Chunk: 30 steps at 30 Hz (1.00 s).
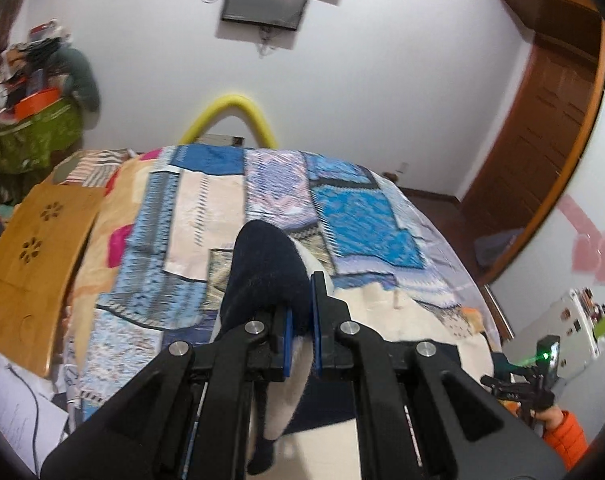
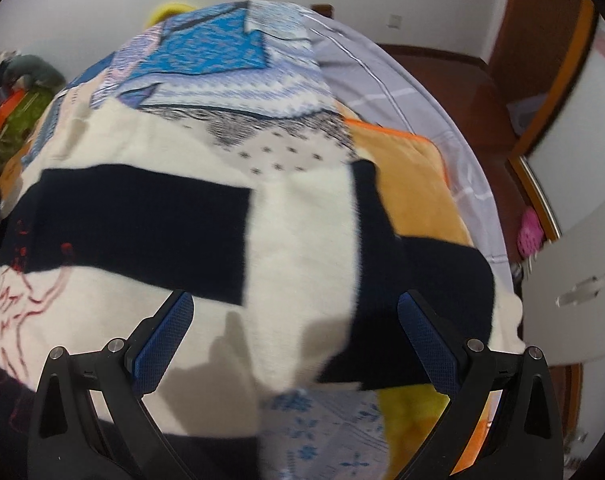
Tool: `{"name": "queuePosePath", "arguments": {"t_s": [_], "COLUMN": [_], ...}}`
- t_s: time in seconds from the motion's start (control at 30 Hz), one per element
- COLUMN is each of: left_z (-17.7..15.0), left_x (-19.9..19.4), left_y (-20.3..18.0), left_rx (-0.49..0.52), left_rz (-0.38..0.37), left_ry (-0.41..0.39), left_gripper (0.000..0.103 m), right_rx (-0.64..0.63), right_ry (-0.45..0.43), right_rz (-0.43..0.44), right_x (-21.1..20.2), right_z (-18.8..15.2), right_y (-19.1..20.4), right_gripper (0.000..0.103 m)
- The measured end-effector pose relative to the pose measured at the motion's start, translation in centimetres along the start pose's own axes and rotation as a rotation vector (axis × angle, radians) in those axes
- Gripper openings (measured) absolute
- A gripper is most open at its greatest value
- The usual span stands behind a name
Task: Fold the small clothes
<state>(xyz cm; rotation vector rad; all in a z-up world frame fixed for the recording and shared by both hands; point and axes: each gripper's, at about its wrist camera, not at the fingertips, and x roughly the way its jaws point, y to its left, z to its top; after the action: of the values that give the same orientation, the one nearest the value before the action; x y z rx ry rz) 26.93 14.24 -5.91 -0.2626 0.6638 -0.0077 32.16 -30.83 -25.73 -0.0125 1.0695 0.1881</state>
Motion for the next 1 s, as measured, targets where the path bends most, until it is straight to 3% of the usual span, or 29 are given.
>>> {"name": "queuePosePath", "arguments": {"t_s": [0.23,0.6,0.87,0.93,1.0], "left_z": [-1.7,-5.4,-7.1,-7.0,-6.7], "left_x": [2.6,5.2,5.2,4.7,4.0], "left_y": [-4.3,-8.3,-10.0,-10.2,-10.1], "left_rx": [0.072,0.132,0.191,0.208,0.213], "left_rz": [-0.034,-0.070,-0.074,-0.067,-0.063], "left_ry": [0.060,0.156,0.198,0.193,0.178], "left_gripper": [0.007,0.007,0.008,0.012,0.025], "right_rx": [0.025,-0.064,-0.130,-0.140,-0.156], "right_ry": [-0.025,-0.156,-0.190,-0.197,-0.207], "right_rz": [0.036,0.149,0.193,0.205,0.216], "right_x": [-2.0,-7.1,-8.8,-9.1,-9.6], "right_z": [-0.5,0.8,1.1,1.2,1.3], "right_y": [-1.1,3.6,7.2,7.9,8.7], "right_gripper": [0.101,0.101,0.101,0.101,0.101]}}
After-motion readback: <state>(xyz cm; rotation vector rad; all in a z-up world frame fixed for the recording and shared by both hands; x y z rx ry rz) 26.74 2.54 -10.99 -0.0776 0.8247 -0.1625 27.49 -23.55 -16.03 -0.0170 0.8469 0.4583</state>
